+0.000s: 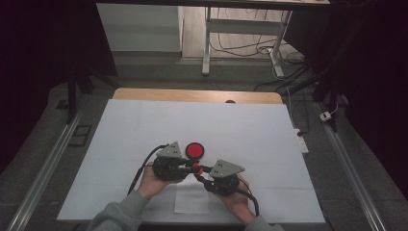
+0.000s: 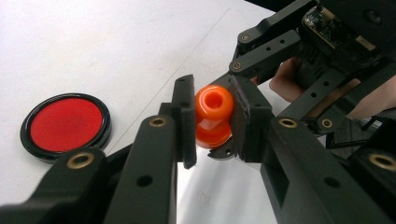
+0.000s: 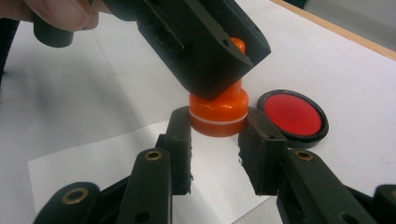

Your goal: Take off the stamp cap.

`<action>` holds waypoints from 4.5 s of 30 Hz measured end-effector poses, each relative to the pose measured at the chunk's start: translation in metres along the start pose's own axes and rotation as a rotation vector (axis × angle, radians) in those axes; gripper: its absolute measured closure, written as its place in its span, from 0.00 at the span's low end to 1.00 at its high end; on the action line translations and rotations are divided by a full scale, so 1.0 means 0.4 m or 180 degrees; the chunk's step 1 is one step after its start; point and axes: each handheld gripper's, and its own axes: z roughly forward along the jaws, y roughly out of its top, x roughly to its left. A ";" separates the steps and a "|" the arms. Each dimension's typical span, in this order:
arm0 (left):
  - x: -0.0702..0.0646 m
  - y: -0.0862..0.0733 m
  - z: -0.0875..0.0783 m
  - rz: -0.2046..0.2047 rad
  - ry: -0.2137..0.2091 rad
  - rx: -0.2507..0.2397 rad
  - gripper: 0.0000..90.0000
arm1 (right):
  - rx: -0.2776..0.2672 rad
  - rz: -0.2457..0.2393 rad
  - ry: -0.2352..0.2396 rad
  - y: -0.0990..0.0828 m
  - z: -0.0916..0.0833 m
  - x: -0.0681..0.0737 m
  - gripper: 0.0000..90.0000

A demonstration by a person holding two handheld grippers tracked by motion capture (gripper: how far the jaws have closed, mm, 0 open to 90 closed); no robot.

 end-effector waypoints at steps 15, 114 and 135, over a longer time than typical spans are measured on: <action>0.003 -0.001 0.000 -0.0018 -0.0026 0.0021 0.80 | 0.0007 0.0010 0.0029 -0.003 0.003 0.000 0.72; -0.009 -0.004 0.002 -0.0015 0.0036 -0.0189 0.81 | -0.0086 0.0094 0.0069 -0.005 -0.010 -0.011 0.72; 0.002 0.000 -0.031 -0.0057 0.0014 -0.0297 0.81 | -0.0008 0.0154 0.0085 -0.026 -0.005 -0.017 0.72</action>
